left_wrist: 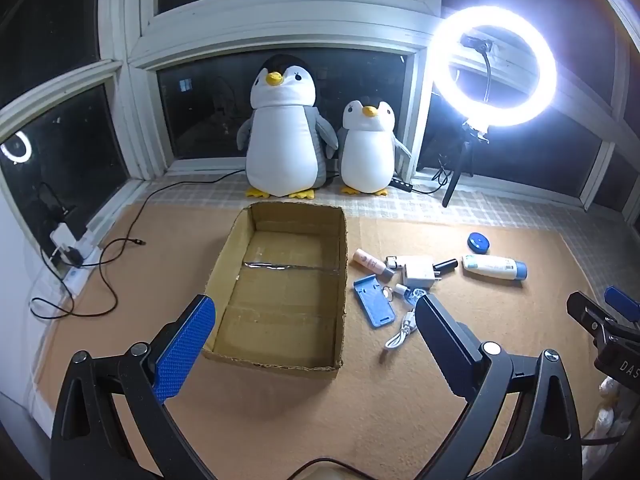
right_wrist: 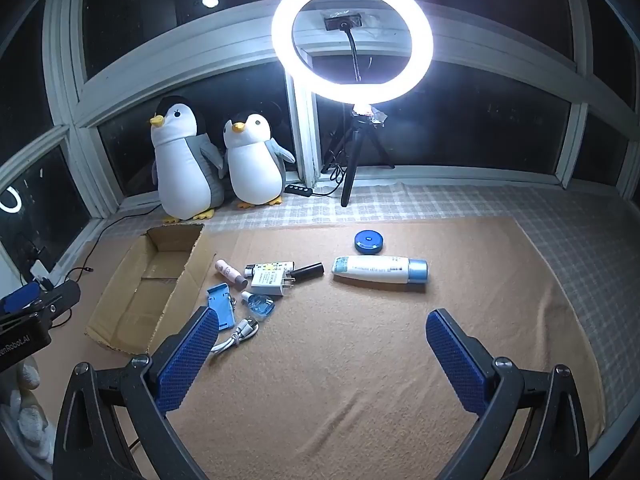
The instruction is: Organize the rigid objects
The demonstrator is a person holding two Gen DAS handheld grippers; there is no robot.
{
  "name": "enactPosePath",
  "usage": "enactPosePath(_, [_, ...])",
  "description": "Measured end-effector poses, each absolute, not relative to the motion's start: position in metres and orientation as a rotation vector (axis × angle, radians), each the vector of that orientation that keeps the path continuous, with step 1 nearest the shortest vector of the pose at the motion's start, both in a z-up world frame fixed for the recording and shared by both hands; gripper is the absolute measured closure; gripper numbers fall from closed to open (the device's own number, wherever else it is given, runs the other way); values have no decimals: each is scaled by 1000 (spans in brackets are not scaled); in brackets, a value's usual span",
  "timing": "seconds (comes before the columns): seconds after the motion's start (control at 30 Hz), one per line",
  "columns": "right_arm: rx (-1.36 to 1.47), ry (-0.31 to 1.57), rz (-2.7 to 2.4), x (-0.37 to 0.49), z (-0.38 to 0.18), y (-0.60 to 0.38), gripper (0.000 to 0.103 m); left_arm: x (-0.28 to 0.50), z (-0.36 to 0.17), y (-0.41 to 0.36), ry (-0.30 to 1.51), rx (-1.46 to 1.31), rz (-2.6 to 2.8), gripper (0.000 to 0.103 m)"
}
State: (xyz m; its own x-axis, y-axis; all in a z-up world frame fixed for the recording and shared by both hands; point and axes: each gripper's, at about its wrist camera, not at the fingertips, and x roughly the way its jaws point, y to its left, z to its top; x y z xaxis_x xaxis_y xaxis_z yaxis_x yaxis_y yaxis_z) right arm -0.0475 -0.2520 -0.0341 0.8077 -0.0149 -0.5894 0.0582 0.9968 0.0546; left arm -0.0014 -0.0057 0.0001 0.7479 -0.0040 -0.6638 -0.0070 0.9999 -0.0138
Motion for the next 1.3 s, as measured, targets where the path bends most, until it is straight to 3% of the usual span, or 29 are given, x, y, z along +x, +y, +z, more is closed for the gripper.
enactPosePath(1.3, [38, 620, -43, -48, -27, -246, 0, 1, 2, -7, 723, -8, -7, 3])
